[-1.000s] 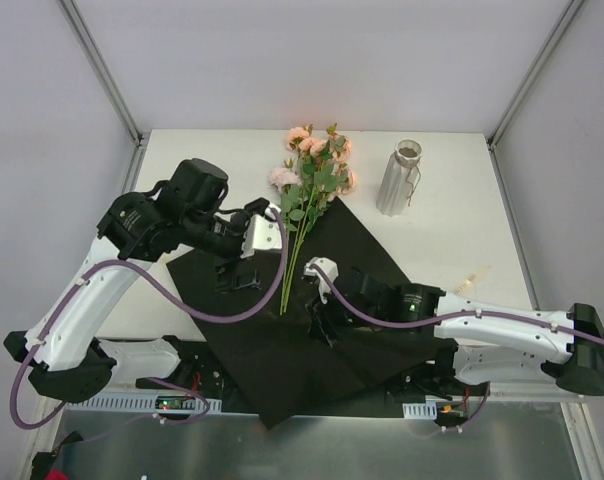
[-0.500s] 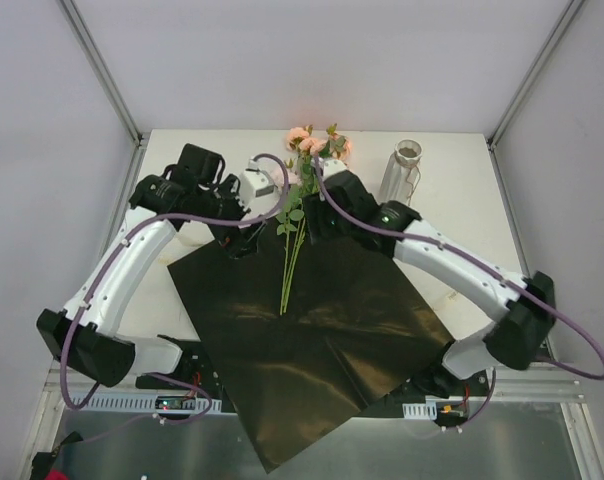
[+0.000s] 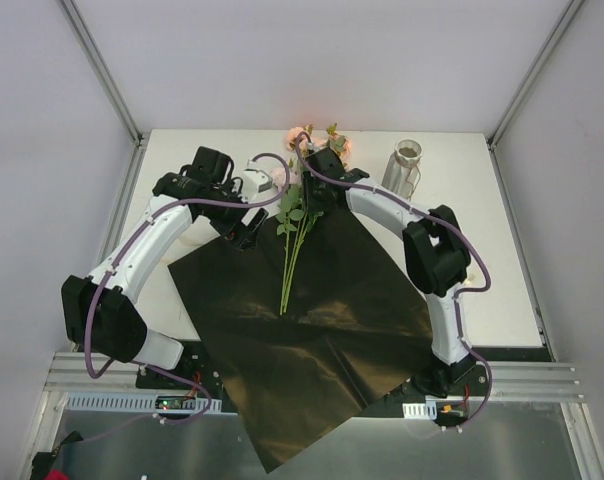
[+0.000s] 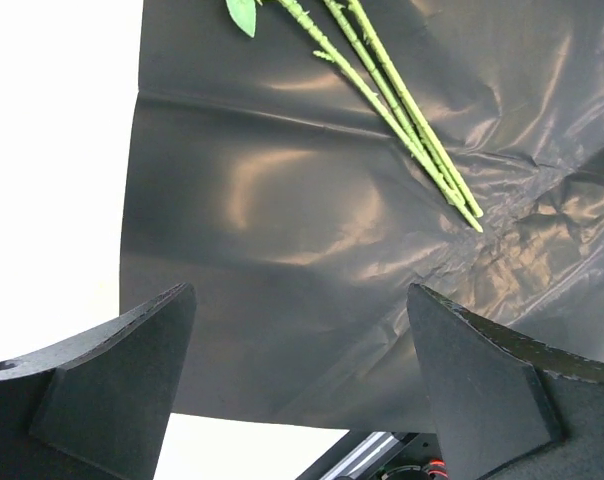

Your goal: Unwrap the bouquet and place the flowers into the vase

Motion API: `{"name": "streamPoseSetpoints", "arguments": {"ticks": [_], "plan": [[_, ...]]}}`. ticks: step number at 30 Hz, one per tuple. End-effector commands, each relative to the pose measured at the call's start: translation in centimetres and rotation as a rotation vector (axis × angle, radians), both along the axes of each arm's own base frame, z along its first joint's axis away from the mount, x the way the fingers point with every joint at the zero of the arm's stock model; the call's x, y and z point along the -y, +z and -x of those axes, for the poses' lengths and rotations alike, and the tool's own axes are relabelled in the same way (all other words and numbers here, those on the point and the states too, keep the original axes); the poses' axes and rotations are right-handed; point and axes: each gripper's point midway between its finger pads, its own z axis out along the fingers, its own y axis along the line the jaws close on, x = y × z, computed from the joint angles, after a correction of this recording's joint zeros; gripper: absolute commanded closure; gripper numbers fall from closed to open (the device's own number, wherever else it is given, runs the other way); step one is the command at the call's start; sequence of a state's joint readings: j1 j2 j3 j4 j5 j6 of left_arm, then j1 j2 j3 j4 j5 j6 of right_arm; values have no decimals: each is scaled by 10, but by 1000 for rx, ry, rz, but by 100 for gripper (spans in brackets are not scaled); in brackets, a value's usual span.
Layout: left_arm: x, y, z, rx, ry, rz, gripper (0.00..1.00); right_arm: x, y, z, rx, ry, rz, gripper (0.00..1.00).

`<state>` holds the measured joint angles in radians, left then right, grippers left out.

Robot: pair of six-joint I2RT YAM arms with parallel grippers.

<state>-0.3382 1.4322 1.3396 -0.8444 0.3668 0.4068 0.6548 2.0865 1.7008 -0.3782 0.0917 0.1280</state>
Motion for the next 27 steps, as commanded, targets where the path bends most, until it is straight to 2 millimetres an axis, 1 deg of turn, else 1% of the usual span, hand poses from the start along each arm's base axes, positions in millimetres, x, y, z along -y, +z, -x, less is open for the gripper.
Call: {"name": "streamPoseSetpoints", "arguments": {"ticks": [1,3,4,7,12,15,21,23,25,26,27], "plan": [[-9,-11,-4,0,32,-27,14,-22,26,-23,63,-6,-108,60],[-10,-13,-1,0,28,-26,14,-20,16,-26,45,-12,-111,60],[-10,-14,0,2,24,-25,14,-19,15,-30,50,-19,-119,60],[-13,-15,0,17,29,-36,13,-19,6,-36,36,-32,-140,61],[-16,-19,5,11,28,-49,13,-20,-13,-42,3,-43,-136,63],[-17,-19,6,16,27,-52,13,-17,-23,-43,-18,-57,-128,64],[-21,-16,8,41,23,-64,11,-15,-29,-43,-36,-69,-121,65],[-21,-17,11,39,22,-62,11,-15,-25,-45,-32,-65,-119,66],[-22,-19,13,37,15,-63,11,-12,-23,-42,-39,-59,-107,66],[-23,-20,15,37,13,-65,11,-9,-26,-39,-41,-57,-97,66],[-23,-21,16,37,11,-67,11,-8,-22,-40,-33,-59,-99,66]]}}
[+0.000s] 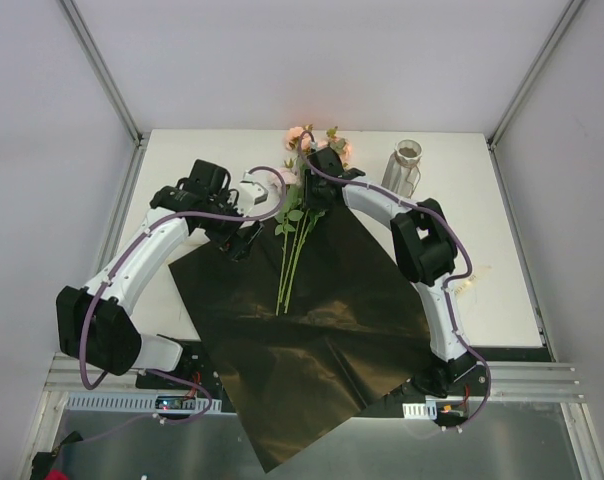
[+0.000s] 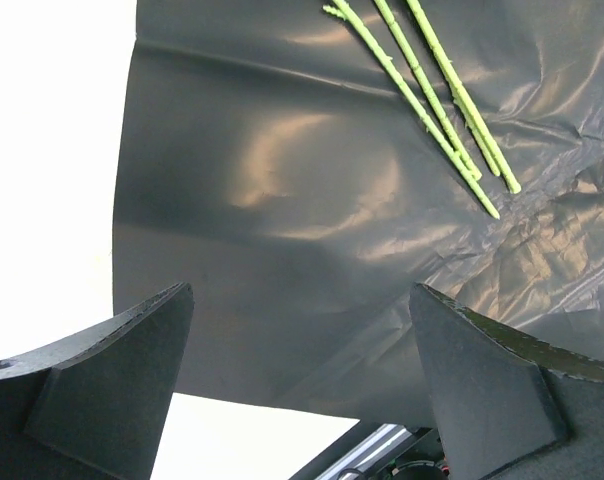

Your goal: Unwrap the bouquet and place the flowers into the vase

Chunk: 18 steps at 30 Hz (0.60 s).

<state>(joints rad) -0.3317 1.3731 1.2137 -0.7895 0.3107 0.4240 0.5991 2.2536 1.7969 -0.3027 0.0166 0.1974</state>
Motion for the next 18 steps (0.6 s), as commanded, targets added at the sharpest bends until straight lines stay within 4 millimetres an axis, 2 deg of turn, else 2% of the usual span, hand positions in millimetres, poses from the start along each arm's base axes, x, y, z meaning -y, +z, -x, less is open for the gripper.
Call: {"name": "streamPoseSetpoints", "arguments": {"ticks": [1,8,11,16,18], "plan": [[-9,1,6,26,-7,-20,11,1,19,-3,21,3,-7,66],[-12,2,6,49,-9,-31,10,-3,10,-5,0,-5,-13,67],[-13,1,7,54,-12,-36,11,-4,9,-7,7,-5,-18,75],[-18,-4,6,63,-5,-58,11,-5,24,-9,41,-6,-37,93],[-18,-3,5,66,4,-60,11,-5,43,-13,84,-13,-59,96]]}}
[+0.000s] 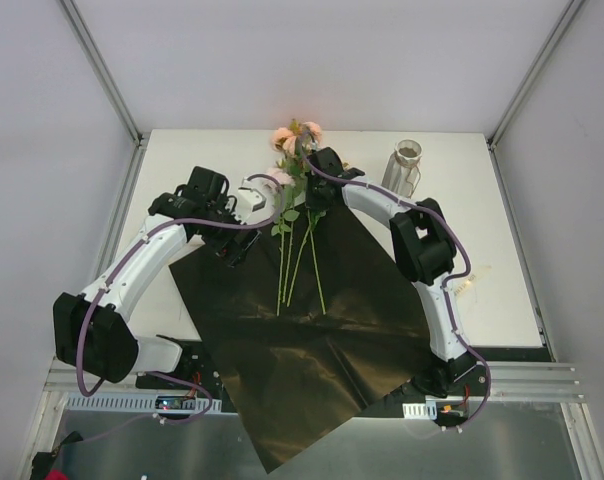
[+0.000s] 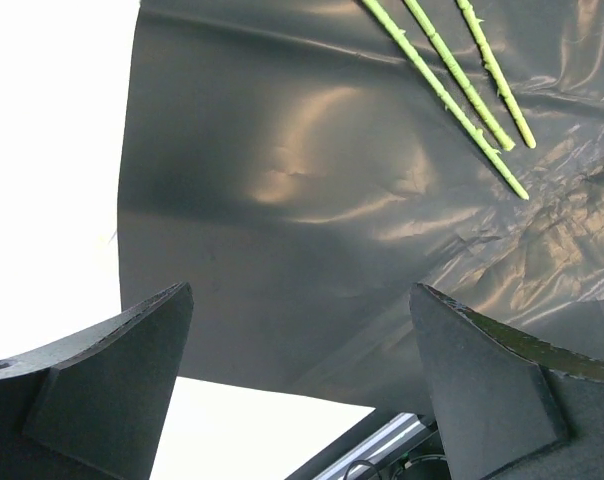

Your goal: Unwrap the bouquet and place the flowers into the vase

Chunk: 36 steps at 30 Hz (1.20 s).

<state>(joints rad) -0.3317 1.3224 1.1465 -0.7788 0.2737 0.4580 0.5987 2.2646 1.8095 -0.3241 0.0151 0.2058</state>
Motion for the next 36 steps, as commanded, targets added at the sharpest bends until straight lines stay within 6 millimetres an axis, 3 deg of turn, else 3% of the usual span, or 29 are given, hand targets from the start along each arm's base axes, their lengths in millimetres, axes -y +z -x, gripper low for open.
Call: {"name": "streamPoseSetpoints", "arguments": {"ticks": [1,7,8,10,11,13,15,16,17,19,22,23,25,26,29,30,36], "plan": [[-7,6,-4,47,18,-14,11,-5,54,-15,118,-6,-68,98],[-12,13,-3,77,42,-24,10,6,121,-14,243,-28,-135,99],[-14,13,-3,79,48,-26,10,7,144,-11,280,-26,-162,99],[-14,16,-3,87,58,-18,9,10,161,-9,315,-24,-192,99],[-16,16,-3,84,66,-17,9,12,183,-4,351,-21,-220,99],[-17,15,-4,80,81,-18,9,14,200,2,387,-13,-252,99],[-19,16,-5,74,102,-11,9,18,233,10,464,0,-295,99],[-19,15,-6,72,105,-6,9,22,233,13,477,0,-293,99],[-19,17,-7,71,111,-3,9,27,259,20,537,4,-321,99],[-19,17,-7,65,120,9,9,35,289,19,658,16,-311,99],[-20,21,-10,72,134,17,9,56,352,23,863,17,-268,99],[-20,21,-11,70,136,21,9,65,386,26,955,1,-274,99],[-21,22,-12,69,144,26,9,77,422,29,1103,-10,-251,99],[-21,22,-12,69,145,27,9,88,453,37,1253,-24,-249,99],[-21,22,-12,65,148,42,9,112,504,51,1494,-48,-214,99],[-21,23,-13,69,150,46,9,124,519,52,1531,-75,-203,99],[-19,25,-12,73,142,60,9,175,565,57,1705,-159,-123,99]]}}
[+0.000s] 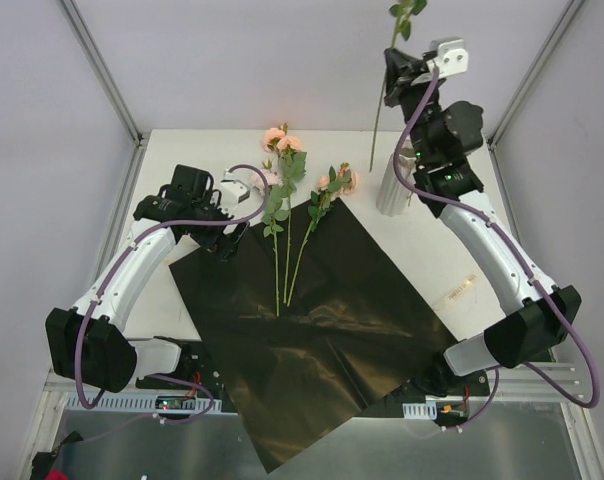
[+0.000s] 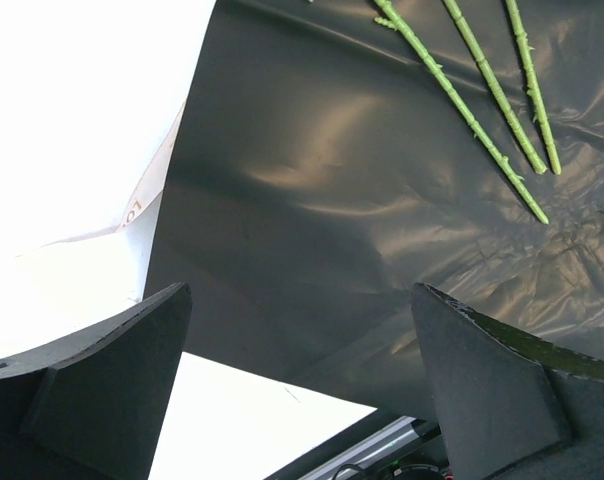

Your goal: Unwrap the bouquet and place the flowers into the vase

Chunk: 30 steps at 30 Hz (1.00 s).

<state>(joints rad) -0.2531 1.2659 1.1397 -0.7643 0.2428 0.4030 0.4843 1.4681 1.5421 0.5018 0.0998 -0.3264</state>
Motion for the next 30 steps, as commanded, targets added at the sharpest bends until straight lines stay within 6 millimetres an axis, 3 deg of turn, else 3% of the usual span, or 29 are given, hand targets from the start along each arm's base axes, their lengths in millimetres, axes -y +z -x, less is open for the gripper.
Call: {"name": "streamPoseSetpoints", "arguments": {"ticks": [1,6,13,17,25,30], "plan": [[5,11,-3,23,-2,45,9,54,89,33,315,-138,-37,99],[4,8,-2,20,-11,35,9,91,109,35,368,-224,-87,99],[3,5,-1,15,-18,31,9,114,104,27,373,-281,-85,99],[4,5,-2,13,-22,29,9,120,86,19,344,-300,-81,99],[4,5,-2,14,-22,32,9,124,14,-4,201,-320,-72,99],[3,8,-1,24,-18,30,9,125,-20,-10,119,-321,-80,99]]}}
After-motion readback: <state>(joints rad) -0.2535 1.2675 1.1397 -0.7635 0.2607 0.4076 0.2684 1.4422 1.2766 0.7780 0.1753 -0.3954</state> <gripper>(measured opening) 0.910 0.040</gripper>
